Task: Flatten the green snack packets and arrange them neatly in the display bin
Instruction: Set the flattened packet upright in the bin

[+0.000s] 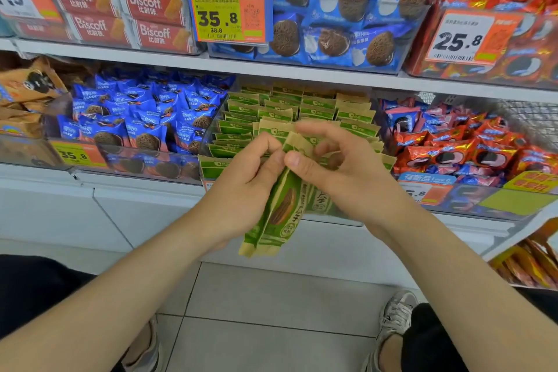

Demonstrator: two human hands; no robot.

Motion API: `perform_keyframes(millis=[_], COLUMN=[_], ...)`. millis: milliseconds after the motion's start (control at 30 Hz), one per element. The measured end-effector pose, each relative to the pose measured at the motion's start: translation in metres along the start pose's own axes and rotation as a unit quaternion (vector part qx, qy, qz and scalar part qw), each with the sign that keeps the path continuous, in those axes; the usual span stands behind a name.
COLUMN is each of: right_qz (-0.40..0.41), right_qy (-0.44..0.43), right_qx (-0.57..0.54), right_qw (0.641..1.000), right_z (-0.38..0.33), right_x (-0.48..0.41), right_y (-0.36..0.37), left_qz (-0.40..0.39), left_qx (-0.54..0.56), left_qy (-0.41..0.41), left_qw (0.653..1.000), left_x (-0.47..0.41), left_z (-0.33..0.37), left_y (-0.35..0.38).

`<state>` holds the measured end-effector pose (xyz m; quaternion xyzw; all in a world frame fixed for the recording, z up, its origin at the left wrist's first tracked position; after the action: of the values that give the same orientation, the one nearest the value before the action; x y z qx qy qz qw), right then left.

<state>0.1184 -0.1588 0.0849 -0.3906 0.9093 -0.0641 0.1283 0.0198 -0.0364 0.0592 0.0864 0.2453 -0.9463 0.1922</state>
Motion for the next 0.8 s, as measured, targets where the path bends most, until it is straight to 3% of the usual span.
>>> perform_keyframes(millis=[133,233,367,467,567,667,800], right_qz=[-0.025,-0.039,0.003,0.030,0.005,-0.012,0.096], right_qy=[-0.048,-0.052,-0.117,-0.112,0.003,0.110,0.074], right_qx=[0.038,0.068,0.119,0.110,-0.016,-0.208,-0.222], right_qw=[0.998,0.996,0.986,0.987,1.000,0.972,0.968], right_z=[-0.006,-0.007,-0.017,-0.023,-0.014,-0.004,-0.007], right_x=[-0.001,-0.003,-0.007,-0.008,-0.012,-0.015,-0.025], right_y=[-0.005,-0.011,-0.023,-0.033,-0.038,-0.034,-0.034], left_qz=[-0.029,-0.033,-0.152,-0.160,-0.089,-0.040,-0.039], left_qx=[-0.014,0.004,0.011,0.018,0.078,0.150,0.163], left_qy=[0.030,-0.009,-0.036,-0.021,-0.030,-0.057,-0.089], left_qw=[0.999,0.999,0.988,0.987,0.992,0.986,0.982], left_x=[0.005,0.007,0.008,0.006,-0.003,-0.010,-0.022], left_z=[0.007,0.003,-0.006,-0.004,-0.005,-0.007,-0.006], left_y=[0.006,0.013,0.021,0.015,0.000,-0.011,-0.014])
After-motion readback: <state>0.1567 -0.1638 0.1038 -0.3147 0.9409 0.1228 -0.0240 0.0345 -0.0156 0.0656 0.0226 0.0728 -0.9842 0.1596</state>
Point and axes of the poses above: each hand's wrist, its own x-axis away from the middle knuckle, its own y-axis out of the palm, z = x × y, the point moved 7 cm from there along -x, towards the middle knuckle, and after that the axes turned 11 degrees about -x, right-handed, at the moved point
